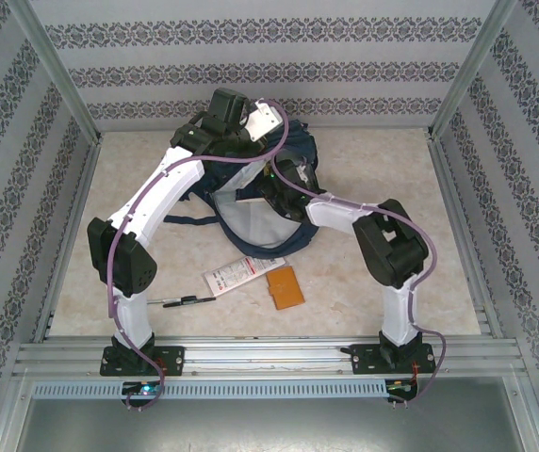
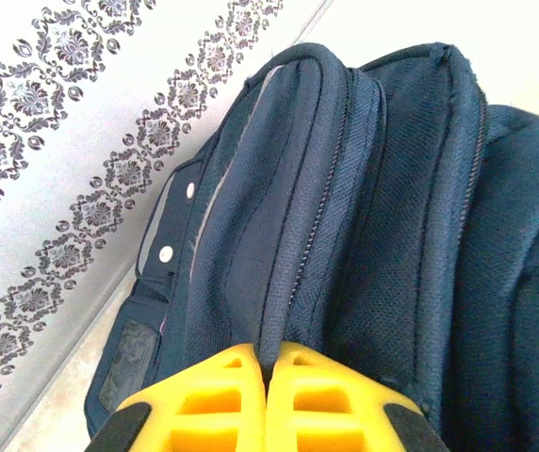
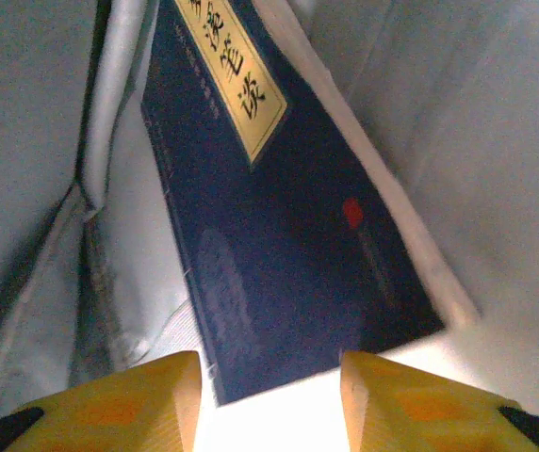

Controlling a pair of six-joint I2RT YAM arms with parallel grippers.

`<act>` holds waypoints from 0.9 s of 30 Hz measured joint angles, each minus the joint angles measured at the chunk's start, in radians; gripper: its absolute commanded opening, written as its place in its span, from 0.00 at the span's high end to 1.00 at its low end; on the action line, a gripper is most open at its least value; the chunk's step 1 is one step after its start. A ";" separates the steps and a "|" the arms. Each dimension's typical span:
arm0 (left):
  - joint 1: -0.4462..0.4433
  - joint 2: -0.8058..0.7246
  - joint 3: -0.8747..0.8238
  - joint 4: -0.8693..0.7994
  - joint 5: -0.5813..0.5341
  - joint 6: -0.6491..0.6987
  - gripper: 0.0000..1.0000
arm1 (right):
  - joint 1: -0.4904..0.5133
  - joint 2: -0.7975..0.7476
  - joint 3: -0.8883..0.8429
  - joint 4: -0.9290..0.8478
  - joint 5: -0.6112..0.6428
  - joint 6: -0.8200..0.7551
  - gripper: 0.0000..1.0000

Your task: Pack the student bag

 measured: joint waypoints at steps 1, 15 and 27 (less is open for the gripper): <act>0.000 0.000 0.000 0.000 0.005 -0.002 1.00 | 0.013 -0.016 -0.006 -0.002 0.009 0.023 0.54; 0.000 0.000 0.000 0.000 0.016 -0.003 1.00 | 0.029 0.127 0.049 0.011 0.043 0.065 0.72; 0.002 0.000 0.000 0.003 0.015 -0.006 0.99 | -0.041 0.266 0.208 0.144 -0.006 -0.146 0.70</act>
